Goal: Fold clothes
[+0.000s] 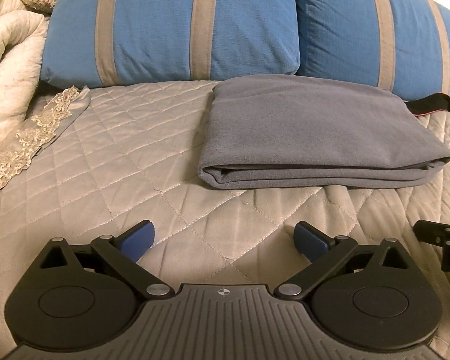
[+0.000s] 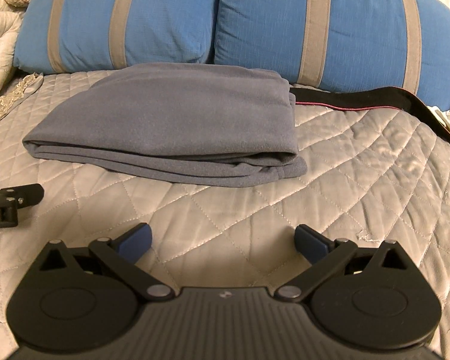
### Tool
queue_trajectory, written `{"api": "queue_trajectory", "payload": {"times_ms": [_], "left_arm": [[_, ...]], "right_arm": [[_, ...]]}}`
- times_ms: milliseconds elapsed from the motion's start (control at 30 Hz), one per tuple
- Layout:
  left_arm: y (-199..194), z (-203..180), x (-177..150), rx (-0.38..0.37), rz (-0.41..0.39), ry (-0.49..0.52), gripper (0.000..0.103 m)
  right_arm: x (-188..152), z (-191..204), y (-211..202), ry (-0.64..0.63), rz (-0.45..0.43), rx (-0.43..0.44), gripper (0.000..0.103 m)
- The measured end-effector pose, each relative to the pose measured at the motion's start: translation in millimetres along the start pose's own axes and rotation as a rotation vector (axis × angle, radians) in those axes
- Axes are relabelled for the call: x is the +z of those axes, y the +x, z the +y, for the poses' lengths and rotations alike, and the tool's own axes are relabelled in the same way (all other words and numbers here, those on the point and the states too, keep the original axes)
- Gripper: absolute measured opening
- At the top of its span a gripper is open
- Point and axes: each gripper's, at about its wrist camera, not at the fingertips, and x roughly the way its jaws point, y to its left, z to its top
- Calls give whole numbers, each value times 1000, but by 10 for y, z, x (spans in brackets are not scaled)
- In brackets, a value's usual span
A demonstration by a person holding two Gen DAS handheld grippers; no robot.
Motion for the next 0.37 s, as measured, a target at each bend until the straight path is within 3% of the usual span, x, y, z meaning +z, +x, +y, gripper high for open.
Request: {"api": "queue_trajectory", "payload": {"times_ms": [367], "left_arm": [[-1,10,-20,-1,-11,-2,102]], "right_arm": [[1,4,-6,-2,-3,-2,103]]}}
